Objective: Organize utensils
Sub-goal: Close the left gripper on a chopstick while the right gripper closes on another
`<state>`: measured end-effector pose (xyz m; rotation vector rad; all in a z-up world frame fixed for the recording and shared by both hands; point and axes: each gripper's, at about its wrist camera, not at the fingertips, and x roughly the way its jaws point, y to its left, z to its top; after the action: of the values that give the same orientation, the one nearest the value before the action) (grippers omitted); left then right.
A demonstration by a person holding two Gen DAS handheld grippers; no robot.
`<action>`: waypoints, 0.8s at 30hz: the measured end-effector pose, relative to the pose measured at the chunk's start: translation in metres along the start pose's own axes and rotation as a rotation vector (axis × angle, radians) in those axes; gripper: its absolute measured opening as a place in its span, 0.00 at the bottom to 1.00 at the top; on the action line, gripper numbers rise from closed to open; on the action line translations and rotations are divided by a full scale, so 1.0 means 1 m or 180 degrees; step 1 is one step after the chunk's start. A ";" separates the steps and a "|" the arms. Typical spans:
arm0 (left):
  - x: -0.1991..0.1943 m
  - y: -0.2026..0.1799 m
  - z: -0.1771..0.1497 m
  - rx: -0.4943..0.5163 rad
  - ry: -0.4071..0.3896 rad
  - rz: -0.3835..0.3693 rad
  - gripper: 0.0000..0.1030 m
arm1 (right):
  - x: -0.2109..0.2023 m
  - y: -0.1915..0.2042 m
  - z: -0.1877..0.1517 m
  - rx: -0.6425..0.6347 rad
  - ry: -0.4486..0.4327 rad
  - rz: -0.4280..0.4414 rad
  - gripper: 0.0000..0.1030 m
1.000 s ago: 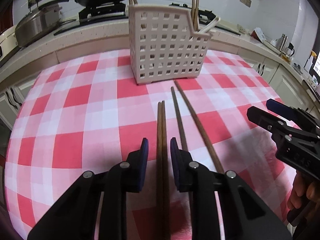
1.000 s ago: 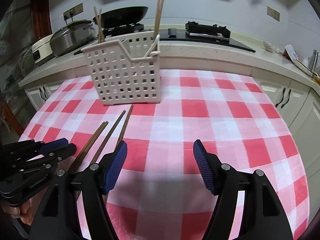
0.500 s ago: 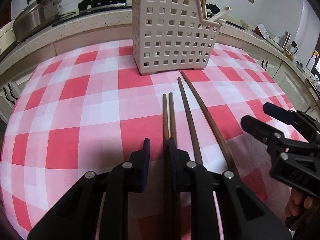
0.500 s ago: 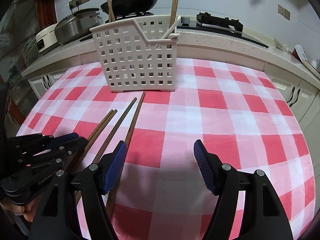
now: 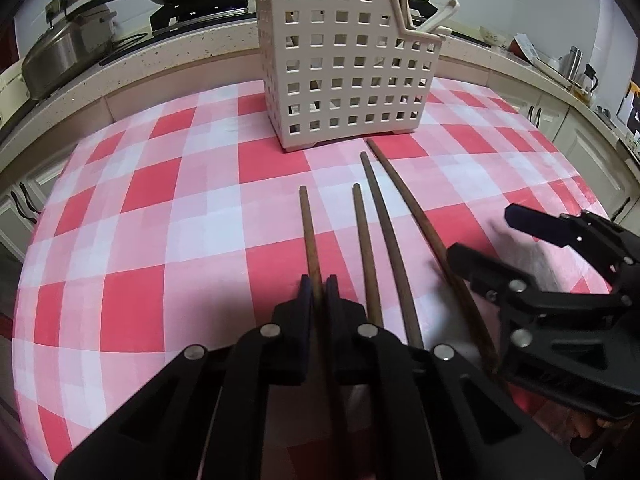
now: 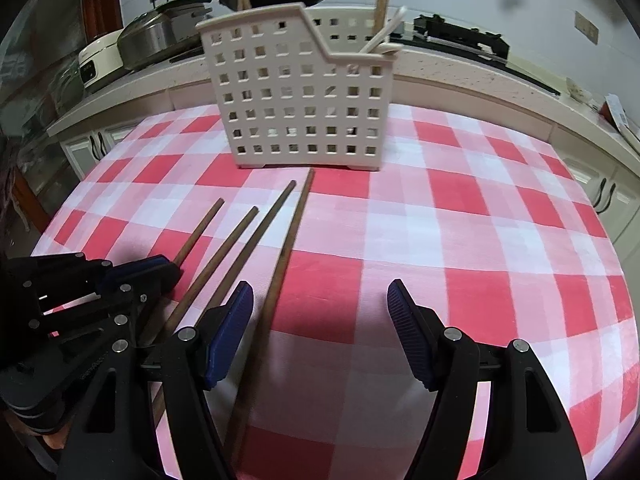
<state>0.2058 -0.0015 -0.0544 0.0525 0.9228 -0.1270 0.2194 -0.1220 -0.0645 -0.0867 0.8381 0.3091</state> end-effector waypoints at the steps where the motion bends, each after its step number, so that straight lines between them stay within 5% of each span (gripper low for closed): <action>1: 0.000 0.001 0.001 -0.0003 0.0000 0.0003 0.07 | 0.003 0.000 0.001 0.0011 0.0020 0.0012 0.63; 16: 0.005 0.013 0.006 -0.0053 -0.0021 0.0012 0.07 | 0.029 0.008 0.018 -0.0052 0.0122 -0.0003 0.53; 24: 0.007 0.017 0.010 -0.0087 0.0004 -0.0006 0.06 | 0.026 0.011 0.017 -0.0088 0.0087 0.0108 0.13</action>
<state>0.2201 0.0141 -0.0543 0.0263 0.9258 -0.1161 0.2449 -0.1020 -0.0717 -0.1028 0.8631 0.3520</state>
